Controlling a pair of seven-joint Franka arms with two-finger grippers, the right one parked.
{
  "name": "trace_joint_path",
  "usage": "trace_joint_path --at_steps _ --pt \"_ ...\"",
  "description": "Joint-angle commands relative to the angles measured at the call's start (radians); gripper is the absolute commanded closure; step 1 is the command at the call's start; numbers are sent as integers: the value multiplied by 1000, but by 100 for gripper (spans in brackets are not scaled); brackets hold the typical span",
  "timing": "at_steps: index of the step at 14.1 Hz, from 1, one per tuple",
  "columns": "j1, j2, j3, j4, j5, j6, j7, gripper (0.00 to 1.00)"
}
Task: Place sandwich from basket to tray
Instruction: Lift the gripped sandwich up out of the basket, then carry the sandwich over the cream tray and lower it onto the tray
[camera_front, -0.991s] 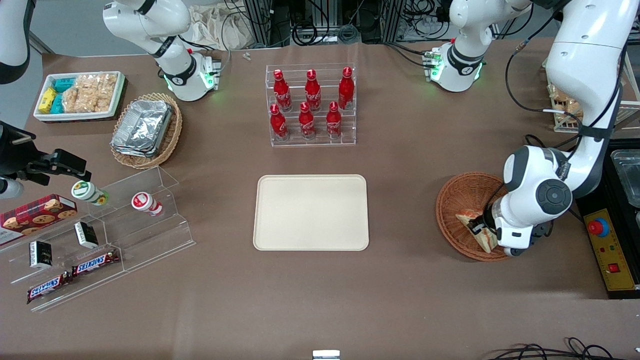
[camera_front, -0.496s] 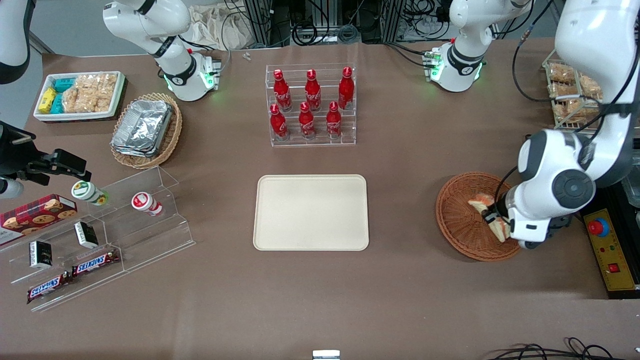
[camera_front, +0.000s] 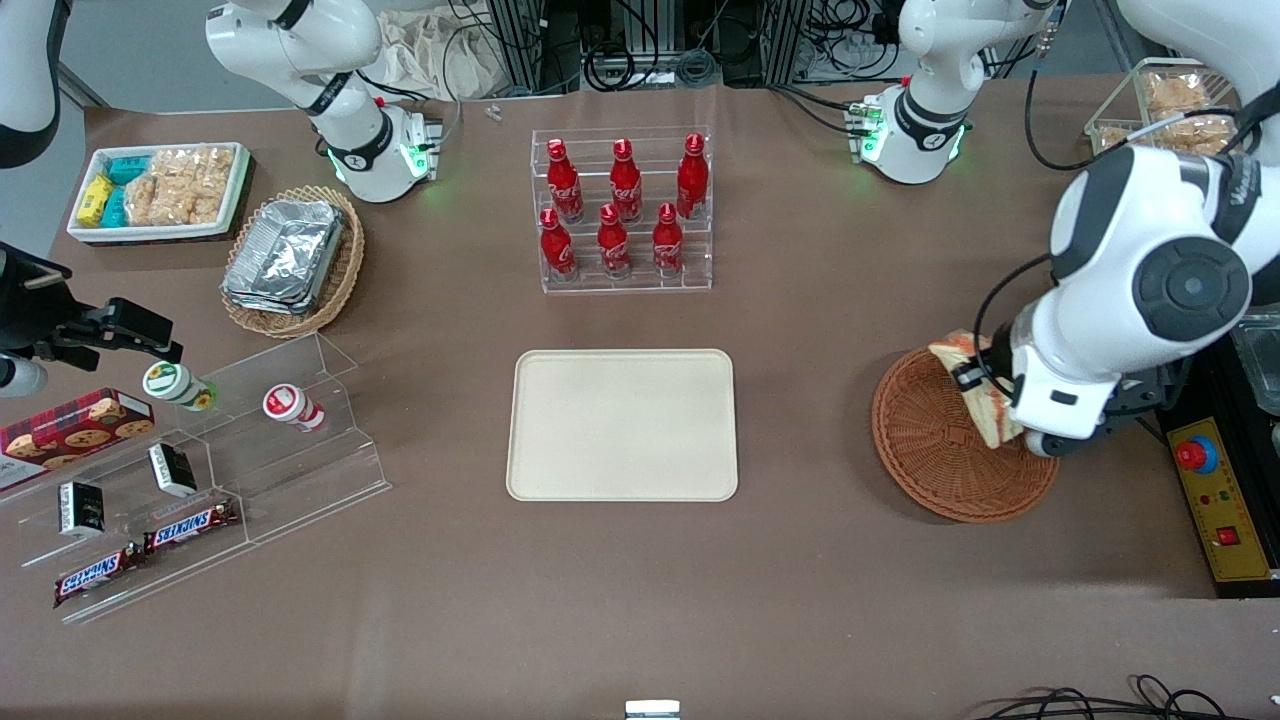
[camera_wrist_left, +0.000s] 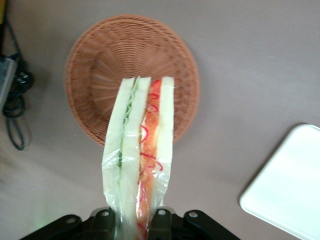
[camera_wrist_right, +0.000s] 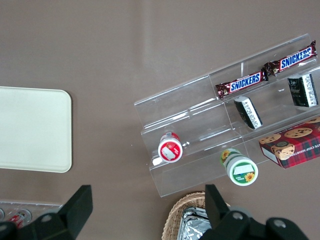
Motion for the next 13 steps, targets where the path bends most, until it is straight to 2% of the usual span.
trace_joint_path --at_steps 1,5,6,7,9,10,11,13 --pt "0 31 -92 37 -8 -16 22 100" --pt "-9 186 -229 21 1 133 4 100" --pt "-73 223 -226 18 16 204 -19 100" --pt "-140 266 -191 17 38 271 -83 100" --pt "-286 371 -110 20 198 391 -184 100" --pt "-349 414 -90 29 242 427 -249 100" --pt "-386 444 -53 30 262 453 -289 100" --pt "-418 479 -41 29 266 507 -289 100"
